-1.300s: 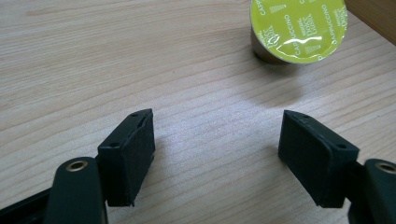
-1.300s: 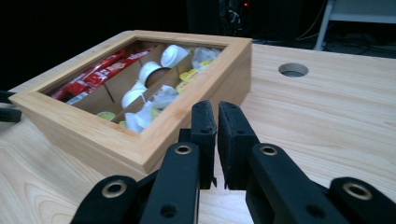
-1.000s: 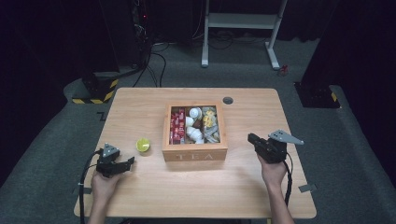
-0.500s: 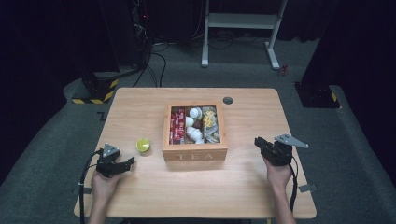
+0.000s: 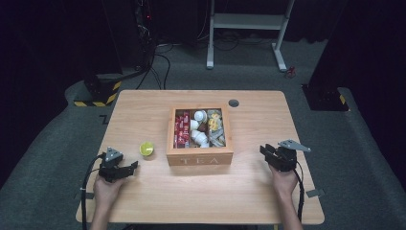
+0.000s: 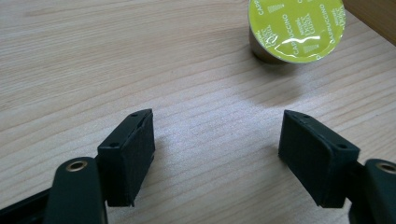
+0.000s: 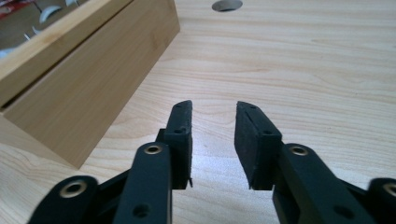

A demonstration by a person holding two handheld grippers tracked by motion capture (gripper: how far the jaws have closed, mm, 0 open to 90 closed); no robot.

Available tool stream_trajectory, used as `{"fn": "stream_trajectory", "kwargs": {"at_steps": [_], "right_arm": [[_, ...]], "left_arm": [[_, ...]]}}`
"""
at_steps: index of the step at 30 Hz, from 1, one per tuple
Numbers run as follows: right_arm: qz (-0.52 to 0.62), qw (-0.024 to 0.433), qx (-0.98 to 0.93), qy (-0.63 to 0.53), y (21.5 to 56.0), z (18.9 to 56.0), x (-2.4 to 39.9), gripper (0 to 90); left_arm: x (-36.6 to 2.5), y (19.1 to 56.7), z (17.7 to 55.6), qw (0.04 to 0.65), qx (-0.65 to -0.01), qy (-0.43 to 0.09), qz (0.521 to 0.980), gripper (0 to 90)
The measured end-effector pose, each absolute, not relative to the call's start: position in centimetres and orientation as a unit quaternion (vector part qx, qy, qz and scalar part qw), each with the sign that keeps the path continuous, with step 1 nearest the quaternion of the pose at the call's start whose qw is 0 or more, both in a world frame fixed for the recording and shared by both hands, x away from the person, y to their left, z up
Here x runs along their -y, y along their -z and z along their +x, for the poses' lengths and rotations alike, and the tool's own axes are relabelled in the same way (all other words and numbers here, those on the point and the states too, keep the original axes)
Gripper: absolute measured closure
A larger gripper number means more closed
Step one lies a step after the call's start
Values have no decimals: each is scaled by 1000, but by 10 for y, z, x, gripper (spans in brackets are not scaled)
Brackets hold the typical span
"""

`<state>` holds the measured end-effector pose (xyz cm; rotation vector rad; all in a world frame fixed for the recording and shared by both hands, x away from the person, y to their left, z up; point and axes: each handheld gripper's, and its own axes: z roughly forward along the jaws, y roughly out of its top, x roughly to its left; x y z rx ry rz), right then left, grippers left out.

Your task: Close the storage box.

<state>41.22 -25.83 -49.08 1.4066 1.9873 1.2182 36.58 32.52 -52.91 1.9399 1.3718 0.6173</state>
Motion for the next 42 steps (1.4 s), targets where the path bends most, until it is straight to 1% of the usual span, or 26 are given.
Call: {"fn": "stream_trajectory", "kwargs": {"at_steps": [1,5,11,20,27,31,42], "right_arm": [[505,208,-714,-438,491,412,258,666],[510,203,-722,-421,496,416,258,595],[520,218,-731,-384,506,420,260,543],[526,239,-738,-349,518,424,256,511],[527,251,-747,-317,522,424,250,448],[536,240,-743,-321,522,426,253,399],[535,241,-744,-320,523,426,253,391]], "left_arm": [[-325,529,366,337,-526,-237,744,272],[-325,529,366,337,-526,-237,744,273],[-325,529,366,337,-526,-237,744,272],[-325,529,366,337,-526,-237,744,272],[-325,529,366,337,-526,-238,744,272],[-325,529,366,336,-526,-239,744,272],[-325,529,366,336,-526,-238,744,273]]}}
